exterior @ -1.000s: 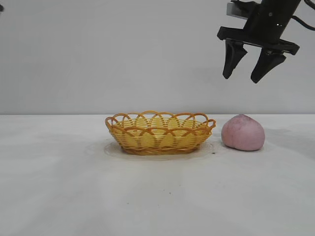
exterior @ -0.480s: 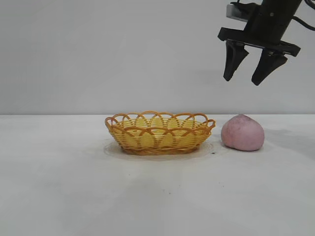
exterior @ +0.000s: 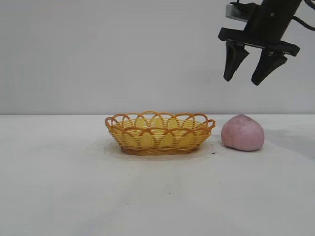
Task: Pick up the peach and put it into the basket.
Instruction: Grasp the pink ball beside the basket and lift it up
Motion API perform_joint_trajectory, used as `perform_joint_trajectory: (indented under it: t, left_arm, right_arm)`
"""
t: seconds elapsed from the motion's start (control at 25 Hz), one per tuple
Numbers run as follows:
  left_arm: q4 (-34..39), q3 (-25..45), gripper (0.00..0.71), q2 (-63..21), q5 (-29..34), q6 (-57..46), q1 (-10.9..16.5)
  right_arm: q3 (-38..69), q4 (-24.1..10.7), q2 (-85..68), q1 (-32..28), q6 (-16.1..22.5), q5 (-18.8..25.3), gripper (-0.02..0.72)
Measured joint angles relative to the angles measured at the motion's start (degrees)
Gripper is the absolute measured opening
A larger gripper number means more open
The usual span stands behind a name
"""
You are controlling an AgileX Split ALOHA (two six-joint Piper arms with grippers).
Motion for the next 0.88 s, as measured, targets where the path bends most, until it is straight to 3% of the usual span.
perform_joint_trajectory:
  t: [0.12,0.28,0.52,0.88]
  left_arm:
    - [-0.6,6.6,0.516,-10.5,-1.2,0.0,0.0]
    - [-1.4,12.2,0.516,-17.8,-1.6,0.0,0.0]
    - [-3.1,19.7,0.516,-18.3,-2.1,0.8,0.0]
    - [-4.5,20.4,0.516,-18.3,-2.1,2.3,0.0]
  right_arm:
    - [0.0,0.0,0.0,0.0,0.0,0.1,0.454]
    - [0.0,0.0,0.0,0.0,0.0,0.6,0.454]
    - [0.0,-0.4,0.0,0.0,-0.5,3.6,0.454]
    - [0.0,-0.6,0.0,0.0,-2.3,10.8,0.454]
